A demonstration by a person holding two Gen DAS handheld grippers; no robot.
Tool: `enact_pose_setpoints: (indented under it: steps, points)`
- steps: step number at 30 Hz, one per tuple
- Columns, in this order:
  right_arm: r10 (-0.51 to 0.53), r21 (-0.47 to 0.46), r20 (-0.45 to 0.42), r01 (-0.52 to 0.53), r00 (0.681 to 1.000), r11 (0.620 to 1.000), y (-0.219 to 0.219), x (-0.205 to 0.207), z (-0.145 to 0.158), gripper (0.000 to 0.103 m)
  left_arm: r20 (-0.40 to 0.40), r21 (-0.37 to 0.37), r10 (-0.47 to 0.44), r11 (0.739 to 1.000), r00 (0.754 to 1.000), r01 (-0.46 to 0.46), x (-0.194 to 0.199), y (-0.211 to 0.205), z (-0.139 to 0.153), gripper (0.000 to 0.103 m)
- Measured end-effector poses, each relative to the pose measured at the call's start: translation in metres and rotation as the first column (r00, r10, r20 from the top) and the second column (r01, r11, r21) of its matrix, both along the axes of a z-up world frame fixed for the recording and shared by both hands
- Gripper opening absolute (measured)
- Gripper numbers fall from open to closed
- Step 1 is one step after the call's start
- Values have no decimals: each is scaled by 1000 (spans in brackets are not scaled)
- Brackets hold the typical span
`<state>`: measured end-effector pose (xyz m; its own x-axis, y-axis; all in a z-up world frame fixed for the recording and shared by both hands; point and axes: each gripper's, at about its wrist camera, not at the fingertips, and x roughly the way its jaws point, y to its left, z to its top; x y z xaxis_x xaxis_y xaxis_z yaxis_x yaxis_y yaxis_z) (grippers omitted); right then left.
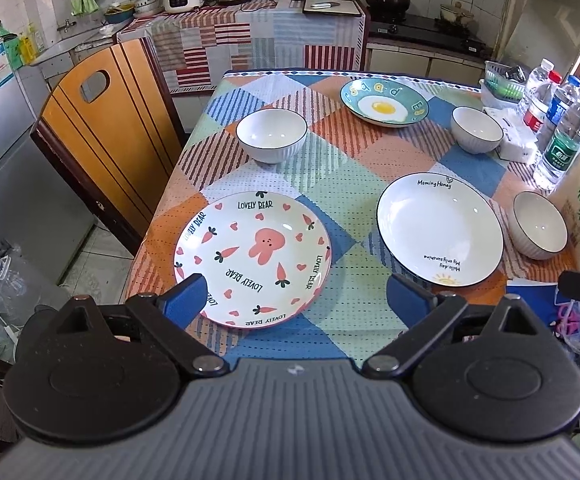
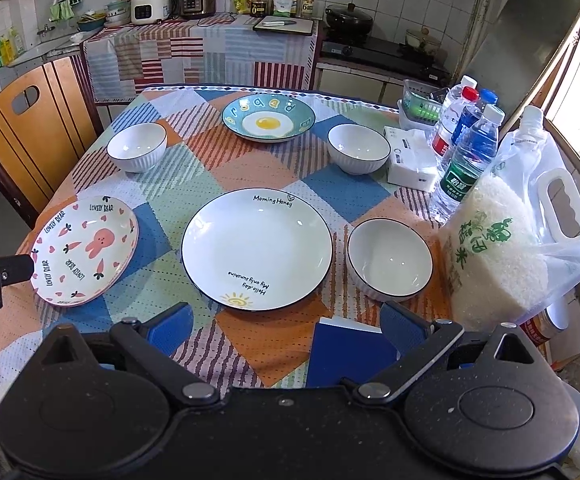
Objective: Organize plates and bowls
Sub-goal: 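Move both grippers toward the white Morning Honey plate rim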
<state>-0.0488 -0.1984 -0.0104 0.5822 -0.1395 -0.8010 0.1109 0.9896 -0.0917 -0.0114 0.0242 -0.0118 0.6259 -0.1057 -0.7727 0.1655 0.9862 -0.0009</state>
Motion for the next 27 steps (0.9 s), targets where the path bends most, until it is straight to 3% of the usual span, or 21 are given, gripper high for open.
enact_pose_setpoints:
  steps: [19, 23, 27]
  points:
    - [14, -7, -5, -14, 1000, 1000, 1, 0, -3, 101, -5, 10, -15, 1000, 1000, 15, 0, -1, -11, 98]
    - [38, 7, 69, -39, 997, 999, -2, -2, -1, 101, 4, -31, -39, 999, 999, 39, 3, -1, -8, 98]
    - [80, 20, 212, -86, 974, 996, -15, -1, 0, 101, 39, -4, -62, 998, 997, 62, 13, -8, -3, 97]
